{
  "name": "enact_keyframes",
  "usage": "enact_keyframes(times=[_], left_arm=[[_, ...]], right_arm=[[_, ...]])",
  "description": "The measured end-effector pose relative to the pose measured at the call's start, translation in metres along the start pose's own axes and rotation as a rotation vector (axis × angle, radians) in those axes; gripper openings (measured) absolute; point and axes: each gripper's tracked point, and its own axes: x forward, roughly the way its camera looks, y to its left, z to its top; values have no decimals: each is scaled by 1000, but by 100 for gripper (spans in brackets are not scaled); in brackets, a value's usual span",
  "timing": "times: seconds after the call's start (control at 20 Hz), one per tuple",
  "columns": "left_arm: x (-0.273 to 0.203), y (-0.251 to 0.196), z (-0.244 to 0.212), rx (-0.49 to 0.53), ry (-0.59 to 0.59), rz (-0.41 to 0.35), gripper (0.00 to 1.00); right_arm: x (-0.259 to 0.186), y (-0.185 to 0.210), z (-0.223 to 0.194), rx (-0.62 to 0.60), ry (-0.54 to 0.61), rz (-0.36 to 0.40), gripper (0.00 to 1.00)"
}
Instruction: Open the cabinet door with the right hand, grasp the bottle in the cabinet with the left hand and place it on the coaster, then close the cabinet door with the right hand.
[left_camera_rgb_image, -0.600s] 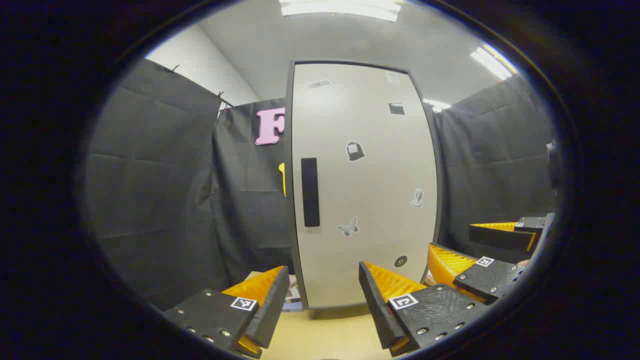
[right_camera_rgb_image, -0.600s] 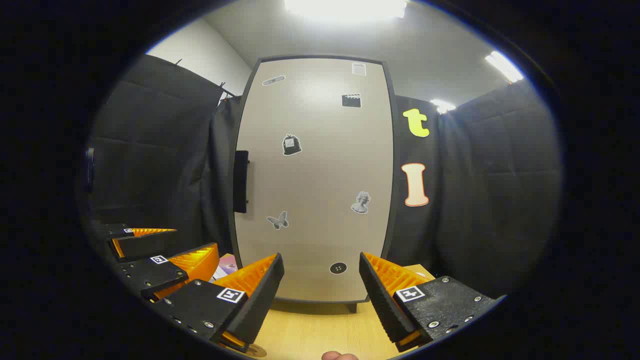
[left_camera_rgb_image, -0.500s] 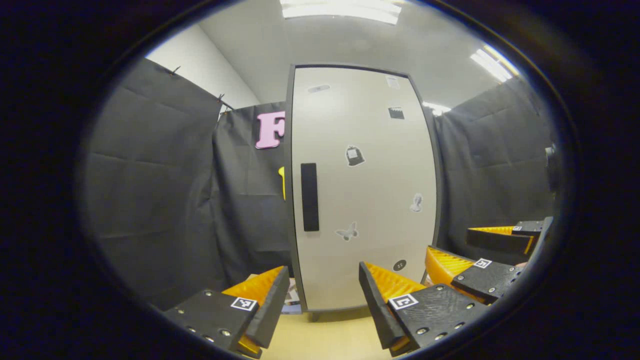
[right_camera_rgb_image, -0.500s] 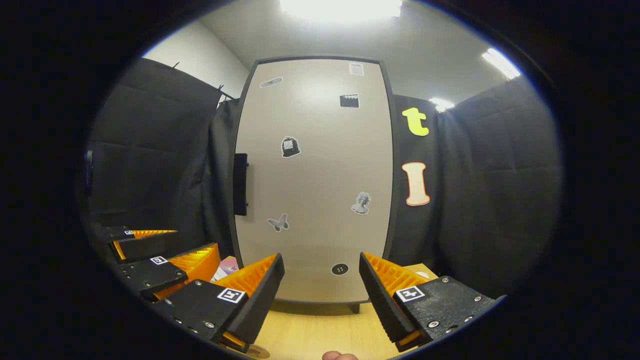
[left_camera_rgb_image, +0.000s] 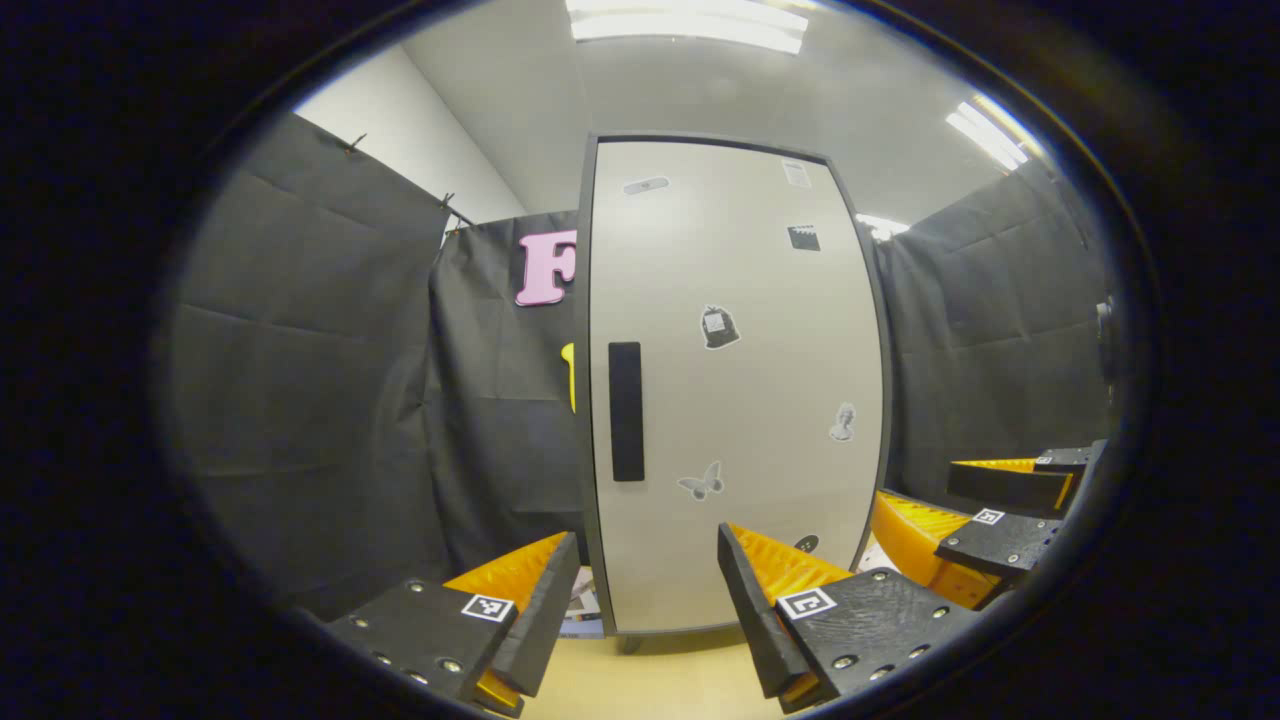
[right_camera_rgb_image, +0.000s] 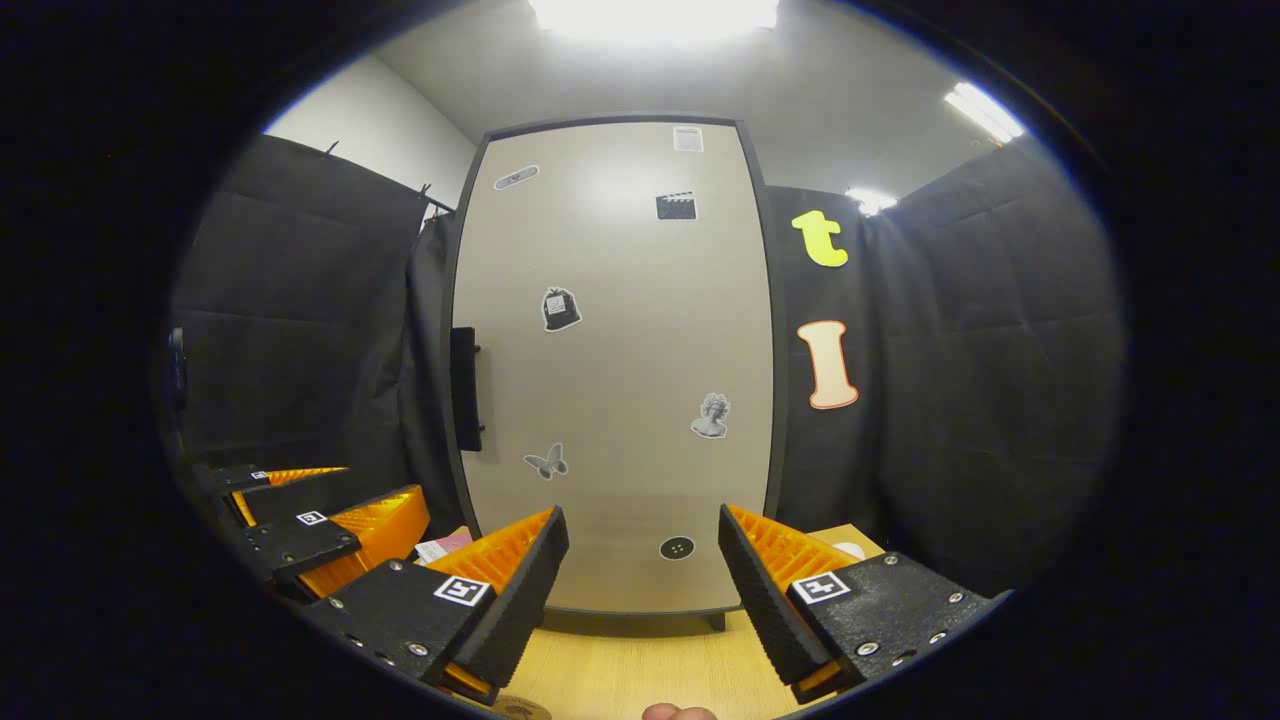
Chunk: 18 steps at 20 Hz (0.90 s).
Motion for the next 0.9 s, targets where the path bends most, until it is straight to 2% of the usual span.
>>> enact_keyframes(times=[0.05, 0.15, 0.2, 0.45, 0.55, 0.6, 0.65, 0.7, 0.9], left_arm=[[0, -2, 0, -1, -4, -5, 84], [1, -6, 1, 2, -2, -11, 75], [2, -7, 0, 4, 1, -12, 80], [3, -13, -1, -10, 8, -24, 80], [3, -14, -1, -4, 7, -24, 75], [3, -14, -1, -3, 10, -24, 84], [2, -15, -2, -6, 14, -28, 84], [2, -15, 0, -8, 12, -30, 80], [2, -12, 1, -5, 7, -21, 75]], right_arm=[[0, 0, 0, -3, -1, 0, 94], [0, 0, 4, -11, -8, 1, 94], [-1, 0, 7, -16, -13, 1, 94], [-2, -1, 11, -29, -25, 4, 94], [-3, -4, 11, -25, -21, 0, 94], [-3, -4, 12, -24, -20, 0, 94], [-3, -4, 12, -22, -21, 1, 94], [-4, -4, 13, -21, -23, 2, 94], [-2, -3, 15, -29, -28, 4, 94]])
